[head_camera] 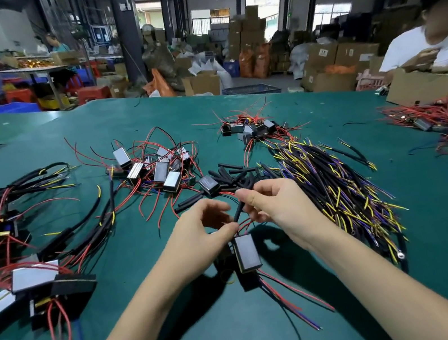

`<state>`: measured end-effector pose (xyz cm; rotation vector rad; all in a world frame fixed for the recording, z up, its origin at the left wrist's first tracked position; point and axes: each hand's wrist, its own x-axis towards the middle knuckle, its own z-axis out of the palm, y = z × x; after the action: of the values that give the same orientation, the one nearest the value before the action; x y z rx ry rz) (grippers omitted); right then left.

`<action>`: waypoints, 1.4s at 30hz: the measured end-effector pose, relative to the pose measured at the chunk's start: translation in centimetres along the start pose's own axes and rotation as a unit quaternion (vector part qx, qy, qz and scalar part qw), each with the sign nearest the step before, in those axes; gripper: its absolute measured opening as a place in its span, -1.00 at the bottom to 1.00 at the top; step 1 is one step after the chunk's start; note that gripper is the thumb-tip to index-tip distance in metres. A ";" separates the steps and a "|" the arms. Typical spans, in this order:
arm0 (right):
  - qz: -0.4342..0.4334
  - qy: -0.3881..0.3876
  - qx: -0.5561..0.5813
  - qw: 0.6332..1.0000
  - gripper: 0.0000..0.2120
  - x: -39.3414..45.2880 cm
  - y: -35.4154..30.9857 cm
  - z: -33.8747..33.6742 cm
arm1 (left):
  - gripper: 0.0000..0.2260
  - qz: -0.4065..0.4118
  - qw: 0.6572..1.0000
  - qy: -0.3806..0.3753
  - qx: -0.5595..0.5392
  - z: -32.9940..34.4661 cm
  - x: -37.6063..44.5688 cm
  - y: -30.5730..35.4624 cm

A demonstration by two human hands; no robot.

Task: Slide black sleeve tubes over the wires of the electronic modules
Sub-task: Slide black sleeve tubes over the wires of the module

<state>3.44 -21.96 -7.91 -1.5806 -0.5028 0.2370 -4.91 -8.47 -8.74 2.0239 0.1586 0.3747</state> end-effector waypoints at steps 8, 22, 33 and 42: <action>0.016 0.001 0.055 0.998 -0.81 -0.1 0.2 0.3 | -0.85 0.045 0.996 0.070 -0.018 0.7 -0.1 0.1; -0.032 0.158 -0.171 0.972 -0.80 1.6 -1.4 -4.8 | -0.90 0.012 0.999 0.035 0.037 0.4 0.0 -0.6; -0.030 0.134 -0.568 0.812 -0.87 1.3 2.6 -4.5 | -0.92 -0.103 0.995 0.007 -0.011 -0.3 0.3 -0.7; -0.014 0.141 -0.589 0.796 -0.80 2.0 3.1 -4.4 | -0.89 -0.105 0.994 -0.012 -0.004 -0.3 0.2 -0.7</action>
<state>7.71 -24.98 -10.28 -2.7645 -0.4446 -0.4481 -4.80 -7.82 -9.23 1.9796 0.3514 0.2166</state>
